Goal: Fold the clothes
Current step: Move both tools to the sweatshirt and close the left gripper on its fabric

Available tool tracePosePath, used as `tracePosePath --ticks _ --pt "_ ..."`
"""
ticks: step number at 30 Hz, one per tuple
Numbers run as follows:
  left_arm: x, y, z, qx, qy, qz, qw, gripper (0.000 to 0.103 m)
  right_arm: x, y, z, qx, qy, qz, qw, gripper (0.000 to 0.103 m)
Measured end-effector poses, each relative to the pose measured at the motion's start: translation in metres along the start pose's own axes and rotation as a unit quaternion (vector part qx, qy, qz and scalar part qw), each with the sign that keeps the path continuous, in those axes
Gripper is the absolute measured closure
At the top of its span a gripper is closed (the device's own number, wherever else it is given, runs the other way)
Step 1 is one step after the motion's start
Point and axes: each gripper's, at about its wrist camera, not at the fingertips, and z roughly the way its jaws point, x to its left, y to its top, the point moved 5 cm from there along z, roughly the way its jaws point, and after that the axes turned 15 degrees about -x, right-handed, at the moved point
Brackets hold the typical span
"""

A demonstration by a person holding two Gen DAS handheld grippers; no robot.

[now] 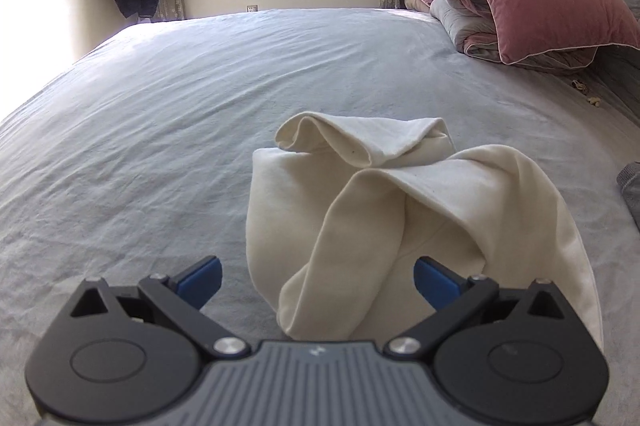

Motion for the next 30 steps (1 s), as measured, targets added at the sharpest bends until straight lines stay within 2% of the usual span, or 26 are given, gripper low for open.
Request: tracePosePath --ticks 7,9,12,15,21,26,28,30 --pt "-0.005 -0.004 0.006 -0.043 -0.032 -0.021 0.9984 0.001 -0.005 0.005 -0.001 -0.008 0.007 0.01 1.0 0.0" --pt "-0.009 -0.008 0.01 -0.038 -0.044 -0.016 0.9982 0.001 -0.005 0.005 -0.001 -0.006 0.009 0.014 1.0 0.0" --pt "-0.013 -0.014 0.014 -0.034 -0.043 0.011 0.9984 0.0 -0.005 0.005 0.001 -0.004 0.011 0.018 1.0 0.0" --pt "-0.009 -0.017 0.018 -0.025 -0.043 0.012 0.9987 0.0 -0.005 0.005 0.002 -0.003 0.013 0.02 1.0 0.0" --pt "0.0 -0.017 0.02 0.005 -0.039 -0.011 0.9992 0.0 -0.004 0.004 0.003 -0.006 0.01 0.011 1.0 0.0" --pt "0.009 -0.02 0.01 0.008 -0.043 -0.053 0.9976 0.001 -0.002 0.003 0.004 -0.01 0.003 -0.003 1.0 0.001" --pt "0.014 -0.022 0.004 0.001 -0.045 -0.068 0.9966 0.007 -0.001 0.003 0.004 -0.011 0.0 -0.008 1.0 0.001" --pt "0.017 -0.023 0.0 -0.005 -0.048 -0.08 0.9956 0.028 0.0 0.002 0.004 -0.013 -0.002 -0.014 1.0 0.001"
